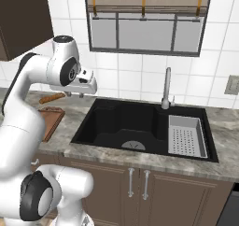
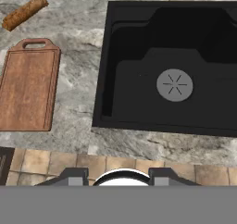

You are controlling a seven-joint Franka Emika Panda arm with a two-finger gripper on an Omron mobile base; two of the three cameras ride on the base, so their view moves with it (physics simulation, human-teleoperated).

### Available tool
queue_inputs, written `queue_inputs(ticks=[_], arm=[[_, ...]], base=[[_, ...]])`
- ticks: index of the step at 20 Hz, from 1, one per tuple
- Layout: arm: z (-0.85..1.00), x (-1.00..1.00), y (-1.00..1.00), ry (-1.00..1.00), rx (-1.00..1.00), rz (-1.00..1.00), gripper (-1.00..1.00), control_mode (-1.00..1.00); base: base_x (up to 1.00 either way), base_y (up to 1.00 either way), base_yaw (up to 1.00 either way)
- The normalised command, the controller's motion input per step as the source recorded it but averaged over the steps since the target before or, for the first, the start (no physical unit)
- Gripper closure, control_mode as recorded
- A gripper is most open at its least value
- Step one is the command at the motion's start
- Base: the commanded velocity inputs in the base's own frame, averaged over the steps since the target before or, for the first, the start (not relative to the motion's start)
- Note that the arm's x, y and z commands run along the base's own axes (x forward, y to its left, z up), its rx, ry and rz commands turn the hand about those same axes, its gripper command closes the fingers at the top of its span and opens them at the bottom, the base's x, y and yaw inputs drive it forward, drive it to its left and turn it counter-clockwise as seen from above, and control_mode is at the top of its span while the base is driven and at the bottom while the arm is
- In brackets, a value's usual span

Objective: Open the drawer on the left and place the cutting tools on the cutting board.

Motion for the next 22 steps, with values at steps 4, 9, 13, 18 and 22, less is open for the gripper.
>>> queue_inputs(ticks=[4, 9, 13, 18, 22], arm=[[-0.19, -0.01, 0.03, 0.0, -0.07, 0.0, -1.0, -1.0], [-0.51, -0.03, 0.3, 0.0, -0.13, 0.02, -1.0, -1.0], [-0.45, 0.0, 0.62, 0.0, -0.09, 0.15, -1.0, -1.0], [-0.33, -0.02, 0.67, 0.08, -0.15, 0.27, -1.0, -1.0], [-0.29, -0.16, 0.54, 0.06, -0.18, 0.36, -1.0, -1.0]], base=[[0.0, 0.0, 0.0], [0.0, 0.0, 0.0], [0.0, 0.0, 0.0], [0.0, 0.0, 0.0], [0.0, 0.0, 0.0]])
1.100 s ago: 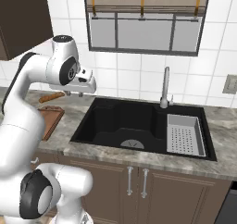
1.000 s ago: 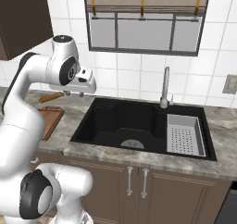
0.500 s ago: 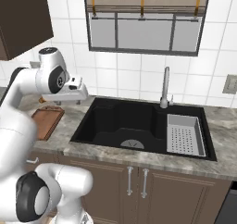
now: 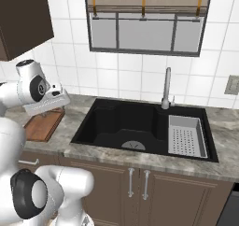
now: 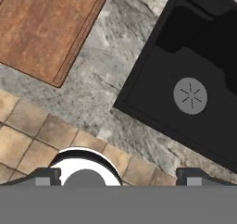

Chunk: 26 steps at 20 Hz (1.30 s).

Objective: Open the drawer on the left and place the cutting tools on the cutting board.

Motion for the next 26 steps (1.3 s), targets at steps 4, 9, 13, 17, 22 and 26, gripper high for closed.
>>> queue_inputs(ticks=[4, 9, 13, 17, 22, 26], arm=[[-0.26, -0.19, 0.45, 0.0, -0.12, 0.34, -1.0, -1.0], [-0.24, -0.15, 0.37, -0.02, -0.08, 0.21, -1.0, -1.0], [-0.32, -0.17, 0.35, -0.12, -0.07, 0.15, -1.0, -1.0], [-0.4, -0.16, 0.37, -0.16, -0.08, 0.14, -1.0, -1.0], [-0.48, -0.08, 0.33, -0.11, -0.09, 0.13, -1.0, -1.0], [-0.51, -0.07, 0.22, -0.08, -0.08, 0.12, -1.0, -1.0]], base=[[0.0, 0.0, 0.0], [0.0, 0.0, 0.0], [0.0, 0.0, 0.0], [0.0, 0.0, 0.0], [0.0, 0.0, 0.0], [0.0, 0.0, 0.0]])
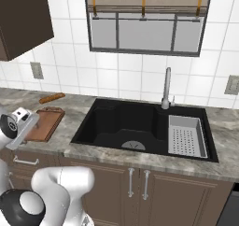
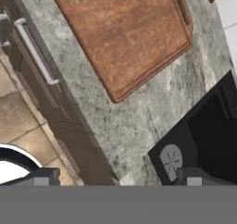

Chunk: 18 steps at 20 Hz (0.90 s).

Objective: Open the drawer on the left and place the cutting tools on the cutting board.

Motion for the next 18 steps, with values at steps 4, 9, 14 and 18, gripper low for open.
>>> queue_inputs(ticks=[4, 9, 14, 18], arm=[[-0.51, -0.13, 0.3, -0.12, -0.11, 0.12, -1.0, -1.0], [-0.43, -0.16, 0.31, -0.15, -0.09, 0.12, -1.0, -1.0], [-0.38, -0.19, 0.35, -0.2, -0.09, 0.11, -1.0, -1.0], [-0.35, -0.14, 0.38, -0.18, -0.07, 0.08, -1.0, -1.0]], base=[[0.0, 0.0, 0.0], [0.0, 0.0, 0.0], [0.0, 0.0, 0.0], [0.0, 0.0, 0.0]])
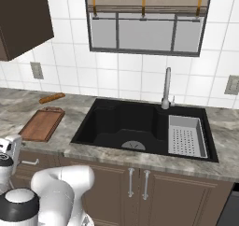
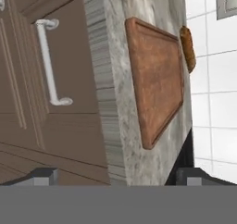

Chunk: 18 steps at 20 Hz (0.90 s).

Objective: Open the drawer on the left and place the cutting tools on the cutting board.

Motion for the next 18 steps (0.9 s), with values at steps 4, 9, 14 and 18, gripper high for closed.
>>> queue_inputs(ticks=[4, 9, 14, 18], arm=[[-0.36, -0.07, 0.37, -0.13, -0.06, 0.06, -1.0, -1.0], [-0.35, 0.0, 0.36, -0.11, -0.06, 0.05, -1.0, -1.0], [-0.29, 0.0, 0.37, -0.07, -0.04, 0.01, -1.0, -1.0], [-0.22, 0.0, 0.3, -0.01, -0.02, 0.0, -1.0, -1.0]], base=[[0.0, 0.0, 0.0], [0.0, 0.0, 0.0], [0.0, 0.0, 0.0], [0.0, 0.0, 0.0]])
